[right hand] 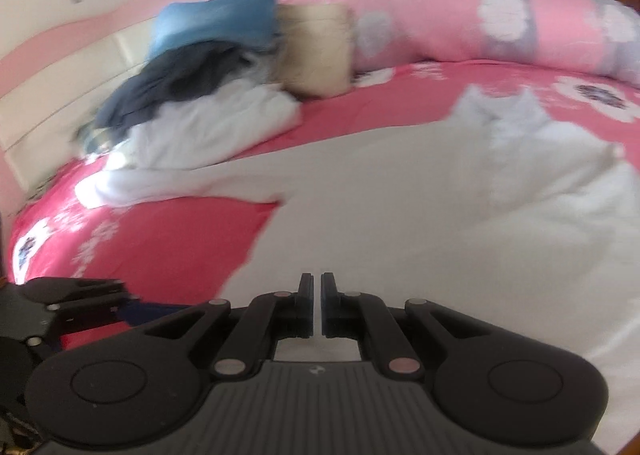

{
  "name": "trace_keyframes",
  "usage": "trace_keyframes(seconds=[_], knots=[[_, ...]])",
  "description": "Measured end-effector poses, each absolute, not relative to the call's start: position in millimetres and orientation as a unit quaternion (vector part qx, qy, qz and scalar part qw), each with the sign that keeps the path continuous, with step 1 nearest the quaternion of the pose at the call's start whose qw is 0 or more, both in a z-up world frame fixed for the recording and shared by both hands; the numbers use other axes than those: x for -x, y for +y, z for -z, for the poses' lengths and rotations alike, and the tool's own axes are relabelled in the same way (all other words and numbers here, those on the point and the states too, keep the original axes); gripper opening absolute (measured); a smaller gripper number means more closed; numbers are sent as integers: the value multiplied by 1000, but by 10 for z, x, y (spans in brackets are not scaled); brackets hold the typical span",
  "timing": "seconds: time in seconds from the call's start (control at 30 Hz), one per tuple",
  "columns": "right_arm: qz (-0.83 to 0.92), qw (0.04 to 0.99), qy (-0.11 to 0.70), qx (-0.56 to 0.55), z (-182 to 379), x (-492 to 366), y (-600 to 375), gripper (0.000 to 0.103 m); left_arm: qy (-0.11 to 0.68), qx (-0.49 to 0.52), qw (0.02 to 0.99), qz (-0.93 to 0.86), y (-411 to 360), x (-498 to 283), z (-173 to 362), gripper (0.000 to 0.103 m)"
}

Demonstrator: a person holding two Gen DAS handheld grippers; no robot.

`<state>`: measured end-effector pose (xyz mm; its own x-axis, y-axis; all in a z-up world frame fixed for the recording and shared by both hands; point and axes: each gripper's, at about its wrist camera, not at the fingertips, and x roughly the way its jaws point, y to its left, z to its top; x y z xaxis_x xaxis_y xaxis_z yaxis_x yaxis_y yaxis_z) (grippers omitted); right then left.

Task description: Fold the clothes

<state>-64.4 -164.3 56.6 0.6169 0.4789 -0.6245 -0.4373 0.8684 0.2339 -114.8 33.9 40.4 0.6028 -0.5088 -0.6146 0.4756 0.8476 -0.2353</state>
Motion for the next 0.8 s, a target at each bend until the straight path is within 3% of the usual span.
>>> trace_keyframes(seconds=[0.2, 0.8], knots=[[-200, 897, 394, -12, -239, 566, -1761, 3, 388, -35, 886, 251, 69, 1142, -296, 75], [-147, 921, 360, 4, -353, 739, -1864, 3, 403, -99, 887, 205, -162, 1190, -347, 78]])
